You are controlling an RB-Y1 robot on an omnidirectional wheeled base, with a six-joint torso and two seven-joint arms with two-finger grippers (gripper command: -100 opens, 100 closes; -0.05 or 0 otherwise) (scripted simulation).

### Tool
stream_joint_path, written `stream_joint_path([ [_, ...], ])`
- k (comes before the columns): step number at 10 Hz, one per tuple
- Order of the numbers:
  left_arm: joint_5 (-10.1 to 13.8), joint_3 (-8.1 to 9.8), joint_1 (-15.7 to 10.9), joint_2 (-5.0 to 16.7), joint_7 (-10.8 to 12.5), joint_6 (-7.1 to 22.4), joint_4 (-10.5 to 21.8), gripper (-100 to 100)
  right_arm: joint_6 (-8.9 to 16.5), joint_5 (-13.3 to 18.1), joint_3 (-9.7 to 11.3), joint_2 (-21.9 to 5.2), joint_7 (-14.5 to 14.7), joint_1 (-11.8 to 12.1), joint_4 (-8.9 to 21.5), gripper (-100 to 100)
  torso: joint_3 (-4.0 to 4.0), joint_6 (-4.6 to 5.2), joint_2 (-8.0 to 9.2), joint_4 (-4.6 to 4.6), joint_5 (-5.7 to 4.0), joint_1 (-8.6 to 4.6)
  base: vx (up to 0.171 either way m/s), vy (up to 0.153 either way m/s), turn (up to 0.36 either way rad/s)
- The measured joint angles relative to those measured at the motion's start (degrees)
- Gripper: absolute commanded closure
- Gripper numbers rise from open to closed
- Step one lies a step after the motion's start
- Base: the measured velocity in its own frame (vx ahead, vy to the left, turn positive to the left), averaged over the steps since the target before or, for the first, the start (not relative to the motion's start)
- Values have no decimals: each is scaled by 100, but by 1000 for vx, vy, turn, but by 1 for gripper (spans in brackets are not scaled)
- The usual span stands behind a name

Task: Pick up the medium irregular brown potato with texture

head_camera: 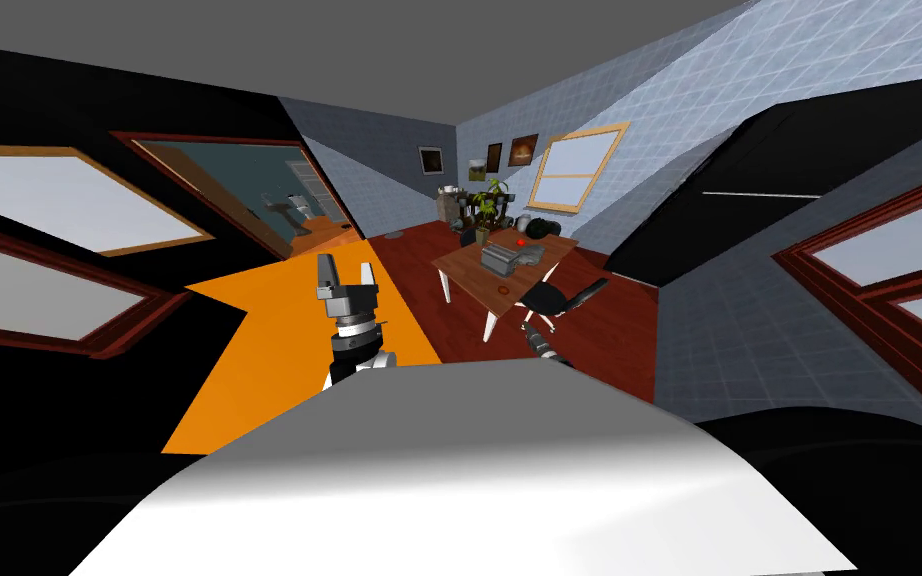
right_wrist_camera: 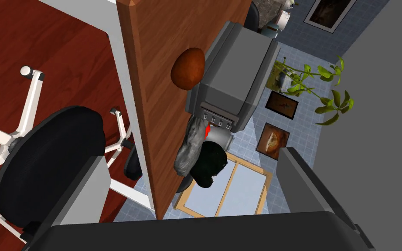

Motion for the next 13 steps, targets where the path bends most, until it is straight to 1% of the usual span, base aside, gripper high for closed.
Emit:
stream_joint_path([
  [1, 0, 0, 1, 0, 0, 0, 0, 0, 50, 7, 50, -77, 22, -5, 148, -100, -2, 4, -3, -1, 1, 0, -18, 1, 7],
  [2, 0, 1, 1, 0, 0, 0, 0, 0, 24, 5, 56, -108, 23, 8, 266, -100, -6, 6, -12, -2, 1, 0, -31, 7, 277],
  [3, 0, 0, 0, 0, 0, 0, 0, 0, 62, 39, 147, -177, 73, 26, 388, -100, -6, 0, -11, -2, 1, 2, -34, 2, 207],
  [4, 0, 0, 1, 0, 0, 0, 0, 0, 88, 56, 204, -215, 114, -11, 568, -100, -6, 4, -11, -2, 0, 0, -45, 14, 328],
  [5, 0, 0, 0, 0, 0, 0, 0, 0, 135, 73, 304, -342, 154, 3, 695, -100, -4, 0, -8, -2, 1, 2, -41, 9, 163],
  [6, 0, 1, 1, 0, 0, 0, 0, 0, 125, 91, 360, -377, 196, -19, 903, -100, -4, 6, -8, -2, 1, 2, -42, 18, 355],
  [7, 0, 0, 0, 0, 0, 0, 0, 0, 154, 115, 473, -473, 253, -51, 1098, -100, -4, -1, -8, -1, 1, 3, -30, 10, 162],
  [8, 0, 1, 2, 0, 0, 0, 0, 0, 182, 129, 538, -517, 293, -93, 1315, -100, -6, 7, -11, -2, 1, 1, -39, 33, 386],
  [9, 0, 0, 0, 0, 0, 0, 0, 0, 270, 165, 659, -584, 367, -111, 1470, -100, -5, -1, -10, -2, 2, 8, -27, 20, 135],
  [10, 0, 1, 2, 0, 0, 0, 0, 0, 310, 175, 720, -651, 409, -112, 1628, -100, -7, 8, -11, -3, 2, 4, -22, 39, 275],
  [11, 0, 0, 1, 0, 0, 0, 0, 0, 385, 167, 846, -834, 426, -141, 1728, -100, -8, 1, -15, -2, 3, 9, -14, 27, 168],
  [12, 0, 1, 2, 0, 0, 0, 0, 0, 410, 207, 908, -796, 495, -202, 1930, -100, -10, 7, -17, -4, 2, 7, -3, 10, -20],
  [13, 0, 1, 2, 0, 0, 0, 0, 0, 391, 214, 922, -808, 528, -195, 2067, -100, -11, 9, -19, -4, 2, 2, -6, 35, 353],
])
